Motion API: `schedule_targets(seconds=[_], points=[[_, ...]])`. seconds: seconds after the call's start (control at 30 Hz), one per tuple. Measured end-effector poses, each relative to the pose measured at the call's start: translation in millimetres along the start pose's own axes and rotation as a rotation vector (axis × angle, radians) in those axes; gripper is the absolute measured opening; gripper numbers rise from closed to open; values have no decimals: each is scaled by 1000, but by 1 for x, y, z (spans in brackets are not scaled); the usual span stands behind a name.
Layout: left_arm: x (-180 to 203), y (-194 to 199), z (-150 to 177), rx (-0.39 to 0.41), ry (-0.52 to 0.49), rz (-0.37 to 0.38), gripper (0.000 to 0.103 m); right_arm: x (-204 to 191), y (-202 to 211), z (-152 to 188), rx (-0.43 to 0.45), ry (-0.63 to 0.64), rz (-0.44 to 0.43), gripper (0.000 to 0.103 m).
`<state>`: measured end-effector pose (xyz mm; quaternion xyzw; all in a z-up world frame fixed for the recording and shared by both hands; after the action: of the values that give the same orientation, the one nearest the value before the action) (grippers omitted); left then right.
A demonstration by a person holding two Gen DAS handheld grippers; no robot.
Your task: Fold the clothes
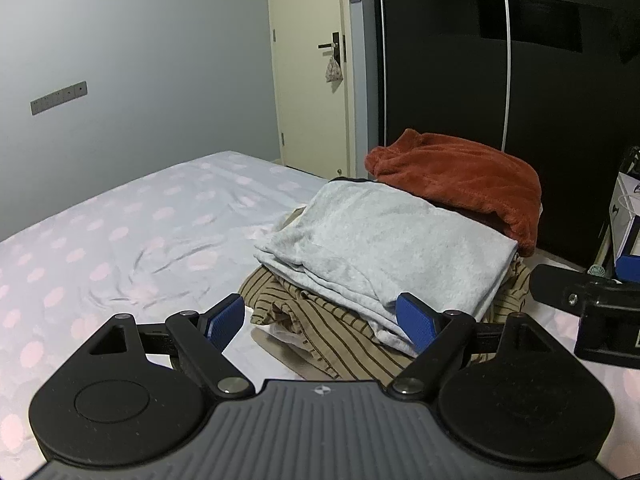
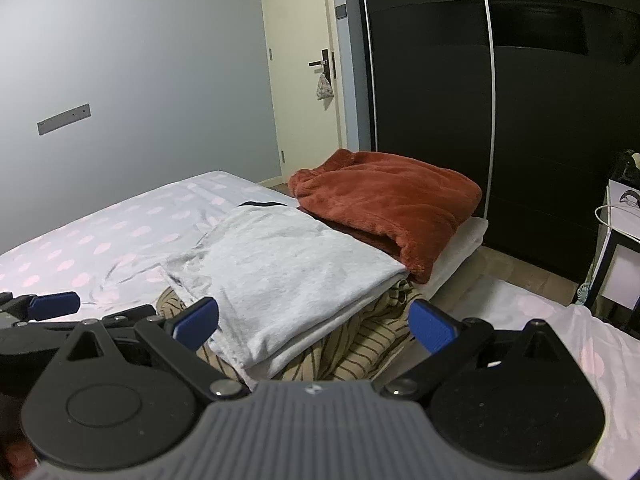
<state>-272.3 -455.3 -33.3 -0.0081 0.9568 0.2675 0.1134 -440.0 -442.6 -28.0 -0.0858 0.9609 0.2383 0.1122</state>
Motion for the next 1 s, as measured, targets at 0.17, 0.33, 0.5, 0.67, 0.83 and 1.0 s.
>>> schedule_targets(seconds=[0.17,0.33,0.5,0.67,0.83,1.0], points=[[0,4,-2,2,4,-5,83,-3,3,0,9,20,-12,102],[-1,6,-3,1,9,-4,83,-6,6,-1,27,43,-18,102],[-2,6,-5,0,16,-1,83,-7,6,-1,30,56,-12,102],[-2,7,-5,-2,16,0,83,-7,5,0,26,65,-3,102],[-2,7,-5,-7,14,4,83,-8,5,2,13,61,-15,102],[-2,7,-6,-10,17,4,83,-8,5,2,7,58,-24,102]])
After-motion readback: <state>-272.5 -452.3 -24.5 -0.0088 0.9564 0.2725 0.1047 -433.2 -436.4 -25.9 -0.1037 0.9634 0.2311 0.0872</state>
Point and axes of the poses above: each gripper's, at about its wrist camera, not at the fingertips, and y roughly against the way its jaws point, x to its right, z to its underside, the point moved 4 cm from there along -y, roughly the way its jaws point, and after that the axes turned 10 degrees about -y, right-handed, at the moved point
